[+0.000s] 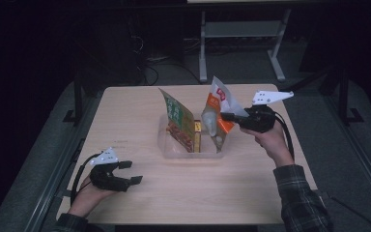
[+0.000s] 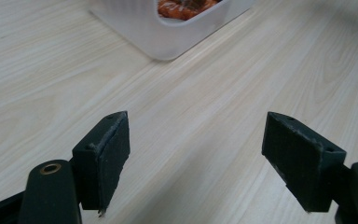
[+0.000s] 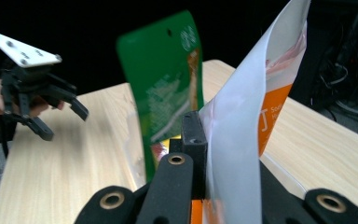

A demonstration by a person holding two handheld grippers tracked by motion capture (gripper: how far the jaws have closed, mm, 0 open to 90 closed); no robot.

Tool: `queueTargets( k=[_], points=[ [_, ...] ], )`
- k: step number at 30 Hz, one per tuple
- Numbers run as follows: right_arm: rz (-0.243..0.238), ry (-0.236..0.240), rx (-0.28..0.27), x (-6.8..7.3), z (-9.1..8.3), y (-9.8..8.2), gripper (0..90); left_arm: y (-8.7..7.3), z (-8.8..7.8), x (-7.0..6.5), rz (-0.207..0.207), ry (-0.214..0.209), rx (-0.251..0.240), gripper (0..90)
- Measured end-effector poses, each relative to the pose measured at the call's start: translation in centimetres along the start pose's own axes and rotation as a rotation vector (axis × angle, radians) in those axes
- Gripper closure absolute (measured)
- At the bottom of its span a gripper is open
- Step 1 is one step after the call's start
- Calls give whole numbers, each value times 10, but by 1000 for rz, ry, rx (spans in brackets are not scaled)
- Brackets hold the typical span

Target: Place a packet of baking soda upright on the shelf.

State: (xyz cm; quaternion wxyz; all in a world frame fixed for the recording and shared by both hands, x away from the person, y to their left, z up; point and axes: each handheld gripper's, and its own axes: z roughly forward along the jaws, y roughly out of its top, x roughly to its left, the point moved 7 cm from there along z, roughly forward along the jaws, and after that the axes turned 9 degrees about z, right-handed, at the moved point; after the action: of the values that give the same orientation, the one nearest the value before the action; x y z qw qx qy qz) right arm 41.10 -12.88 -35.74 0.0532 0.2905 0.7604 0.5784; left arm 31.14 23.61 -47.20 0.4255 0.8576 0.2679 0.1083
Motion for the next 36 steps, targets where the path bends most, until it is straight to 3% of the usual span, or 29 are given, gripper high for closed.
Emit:
queueTargets(
  k=[6,11,18,24,28,32,36],
  points=[
    [18,-35,69,-17,12,-13,899,-2,2,1,-7,-2,8,229],
    [18,-66,131,-24,21,-25,897,-4,4,0,5,-6,23,223],
    [25,-88,125,-27,21,-27,857,-8,9,0,34,-2,48,212],
    [37,-127,112,-27,12,-25,650,-10,11,0,57,-3,59,206],
    [35,-176,88,-27,3,-25,423,-10,12,-1,56,-4,56,205],
    [58,-207,79,-29,-9,-29,320,-10,12,0,65,0,62,205],
    [82,-229,108,-28,-21,-35,264,-10,12,-1,72,-2,59,205]
  ],
)
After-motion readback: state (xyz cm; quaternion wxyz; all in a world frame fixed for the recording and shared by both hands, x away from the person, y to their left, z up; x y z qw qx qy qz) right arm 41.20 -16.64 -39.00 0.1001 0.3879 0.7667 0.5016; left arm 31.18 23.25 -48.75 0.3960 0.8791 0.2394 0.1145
